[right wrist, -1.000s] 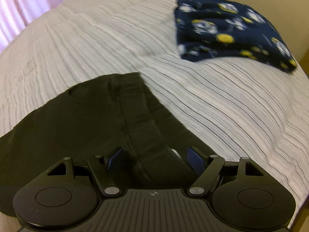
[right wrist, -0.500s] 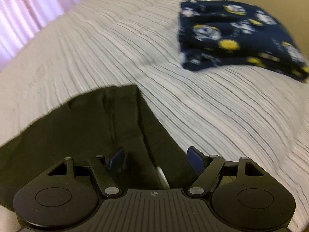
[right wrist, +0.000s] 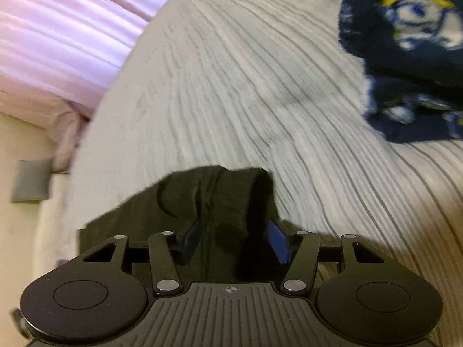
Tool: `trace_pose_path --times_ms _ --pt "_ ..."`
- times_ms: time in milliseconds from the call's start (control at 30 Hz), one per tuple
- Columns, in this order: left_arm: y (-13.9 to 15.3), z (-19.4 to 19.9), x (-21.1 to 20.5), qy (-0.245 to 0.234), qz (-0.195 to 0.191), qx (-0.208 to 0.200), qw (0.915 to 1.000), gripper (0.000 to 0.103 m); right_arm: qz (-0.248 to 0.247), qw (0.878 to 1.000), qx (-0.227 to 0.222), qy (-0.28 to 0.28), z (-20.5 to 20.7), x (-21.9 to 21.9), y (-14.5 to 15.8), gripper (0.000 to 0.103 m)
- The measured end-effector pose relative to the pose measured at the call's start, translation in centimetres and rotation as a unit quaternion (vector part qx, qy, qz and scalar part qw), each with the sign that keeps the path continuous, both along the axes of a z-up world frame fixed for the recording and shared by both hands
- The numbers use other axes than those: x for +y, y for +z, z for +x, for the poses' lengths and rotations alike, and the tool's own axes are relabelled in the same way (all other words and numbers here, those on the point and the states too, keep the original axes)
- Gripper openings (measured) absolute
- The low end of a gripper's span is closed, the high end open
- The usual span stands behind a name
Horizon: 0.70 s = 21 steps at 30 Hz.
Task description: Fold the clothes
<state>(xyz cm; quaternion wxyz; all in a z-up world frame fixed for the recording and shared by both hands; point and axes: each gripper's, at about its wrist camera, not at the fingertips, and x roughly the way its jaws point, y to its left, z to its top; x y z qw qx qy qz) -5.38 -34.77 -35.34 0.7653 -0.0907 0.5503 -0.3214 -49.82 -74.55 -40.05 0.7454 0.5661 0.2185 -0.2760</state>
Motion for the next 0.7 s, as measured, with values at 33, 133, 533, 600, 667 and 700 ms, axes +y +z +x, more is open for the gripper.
trace_pose_path --times_ms 33,133,533,600,667,700 --pt "0.0 -0.4 0.1 0.004 0.003 0.003 1.0 0.017 -0.001 1.0 -0.017 0.001 0.0 -0.3 -0.2 0.033" --pt "-0.2 -1.3 0.4 0.014 0.007 0.011 0.9998 0.017 0.012 0.999 -0.053 -0.003 -0.3 -0.5 -1.0 0.033" --pt "0.1 -3.5 -1.0 0.006 0.006 0.019 0.9998 0.017 0.103 0.985 -0.137 -0.036 -1.7 -1.5 -4.4 0.034" --pt "0.3 -3.7 -1.1 0.001 0.001 0.018 0.9998 0.017 0.118 0.985 -0.121 -0.031 -1.8 -1.4 -5.3 0.033" --pt "0.6 -3.9 -1.2 -0.005 -0.004 0.017 0.9998 0.017 0.127 0.983 -0.131 -0.026 -2.1 -0.7 -5.6 0.033" --pt "0.7 -4.0 -1.2 -0.008 -0.004 0.015 0.9999 0.017 0.129 0.982 -0.135 -0.02 -2.1 -0.4 -5.6 0.033"
